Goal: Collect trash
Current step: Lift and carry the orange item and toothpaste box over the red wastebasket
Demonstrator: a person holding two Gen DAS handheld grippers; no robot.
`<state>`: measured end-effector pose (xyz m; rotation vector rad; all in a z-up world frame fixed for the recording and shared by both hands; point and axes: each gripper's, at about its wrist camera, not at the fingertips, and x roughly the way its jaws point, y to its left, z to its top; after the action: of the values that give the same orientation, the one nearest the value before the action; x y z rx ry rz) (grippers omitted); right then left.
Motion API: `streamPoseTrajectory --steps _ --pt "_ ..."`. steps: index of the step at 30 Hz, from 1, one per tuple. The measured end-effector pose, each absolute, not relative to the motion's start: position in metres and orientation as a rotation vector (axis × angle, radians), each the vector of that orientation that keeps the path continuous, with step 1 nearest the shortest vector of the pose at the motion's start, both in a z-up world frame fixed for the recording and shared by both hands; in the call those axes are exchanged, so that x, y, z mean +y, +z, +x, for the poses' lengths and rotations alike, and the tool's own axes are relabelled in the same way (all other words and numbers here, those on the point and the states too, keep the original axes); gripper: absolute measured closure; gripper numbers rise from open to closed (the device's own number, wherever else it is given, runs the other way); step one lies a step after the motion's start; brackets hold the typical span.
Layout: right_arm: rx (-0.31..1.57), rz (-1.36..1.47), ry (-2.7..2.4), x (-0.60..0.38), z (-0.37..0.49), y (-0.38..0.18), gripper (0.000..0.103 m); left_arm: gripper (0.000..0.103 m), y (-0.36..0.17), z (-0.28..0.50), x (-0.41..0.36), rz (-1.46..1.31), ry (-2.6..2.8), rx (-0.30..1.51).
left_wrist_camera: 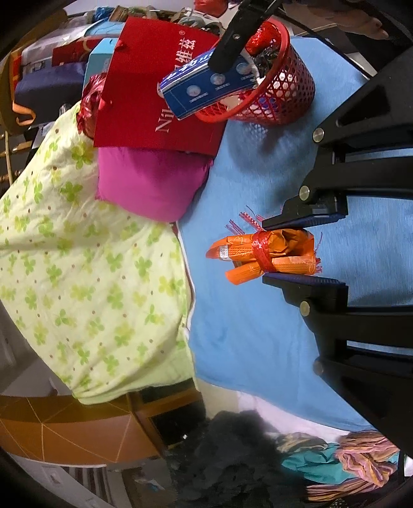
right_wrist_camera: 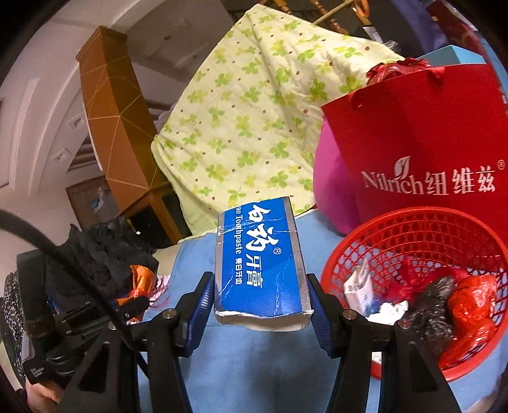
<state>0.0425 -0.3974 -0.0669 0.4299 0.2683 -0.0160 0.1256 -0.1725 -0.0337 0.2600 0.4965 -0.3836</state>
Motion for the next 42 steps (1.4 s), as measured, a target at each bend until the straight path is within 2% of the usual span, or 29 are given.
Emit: streamPoseTrajectory --steps 42 --pt "0.206 0.527 -0.115 -0.462 -0.005 -0.072 0.043 0.075 -0.028 0.093 -0.247 0.383 -0.501 0.465"
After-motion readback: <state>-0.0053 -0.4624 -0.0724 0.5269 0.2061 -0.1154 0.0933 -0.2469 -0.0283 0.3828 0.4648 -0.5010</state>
